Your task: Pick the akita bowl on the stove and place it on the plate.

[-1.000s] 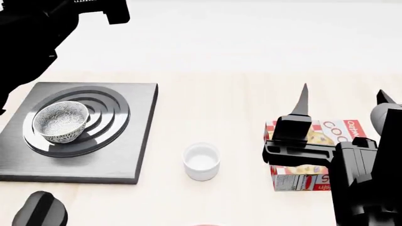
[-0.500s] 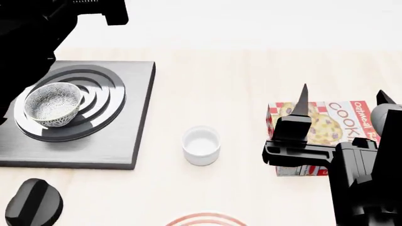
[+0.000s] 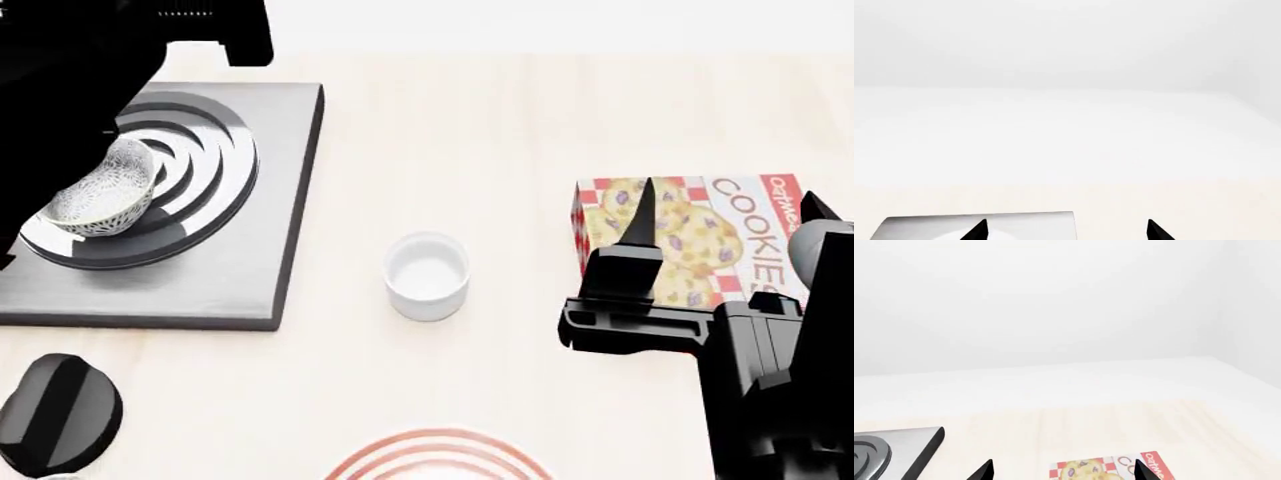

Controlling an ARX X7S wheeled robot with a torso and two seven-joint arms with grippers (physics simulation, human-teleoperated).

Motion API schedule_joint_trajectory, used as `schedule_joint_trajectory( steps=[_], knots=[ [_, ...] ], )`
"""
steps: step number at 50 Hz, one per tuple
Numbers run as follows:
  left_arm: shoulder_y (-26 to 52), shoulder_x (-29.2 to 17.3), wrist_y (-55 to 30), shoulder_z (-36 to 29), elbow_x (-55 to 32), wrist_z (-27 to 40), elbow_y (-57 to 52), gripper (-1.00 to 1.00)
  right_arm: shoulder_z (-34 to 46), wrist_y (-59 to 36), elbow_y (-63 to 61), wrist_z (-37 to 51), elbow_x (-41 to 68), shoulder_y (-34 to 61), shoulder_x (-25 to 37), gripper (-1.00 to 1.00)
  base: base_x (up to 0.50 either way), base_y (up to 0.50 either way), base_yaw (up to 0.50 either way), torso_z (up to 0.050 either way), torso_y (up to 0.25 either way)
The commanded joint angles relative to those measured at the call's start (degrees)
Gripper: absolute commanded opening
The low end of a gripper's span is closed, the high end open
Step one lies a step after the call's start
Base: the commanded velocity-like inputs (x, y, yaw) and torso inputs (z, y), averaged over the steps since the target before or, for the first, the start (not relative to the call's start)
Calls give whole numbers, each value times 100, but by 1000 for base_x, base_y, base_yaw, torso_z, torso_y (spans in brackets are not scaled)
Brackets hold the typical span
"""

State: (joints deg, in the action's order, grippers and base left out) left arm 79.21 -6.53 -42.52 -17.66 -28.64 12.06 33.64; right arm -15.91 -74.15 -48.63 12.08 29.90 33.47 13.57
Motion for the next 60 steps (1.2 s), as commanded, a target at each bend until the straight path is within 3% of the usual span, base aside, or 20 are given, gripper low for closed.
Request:
schedule_joint_trajectory(
  steps=[1,11,23,43,60],
  knots=[
    [38,22,-257,-39,40,368,-75,100,5,28,16,31,41,-10,23,100,0,0,0,0,0],
    [93,22,-982,-506,346,835,16,100,5,41,23,63,81,-13,37,100,0,0,0,0,0],
    [-96,-39,-1210,-725,430,995,-49,100,8,60,32,102,126,-19,55,100,0,0,0,0,0],
    [-282,-197,-1314,-1470,734,875,-116,100,14,83,46,166,203,-26,88,100,0,0,0,0,0],
    [-352,-236,-1533,-1689,741,839,-170,100,18,107,60,219,268,-33,115,100,0,0,0,0,0]
  ],
)
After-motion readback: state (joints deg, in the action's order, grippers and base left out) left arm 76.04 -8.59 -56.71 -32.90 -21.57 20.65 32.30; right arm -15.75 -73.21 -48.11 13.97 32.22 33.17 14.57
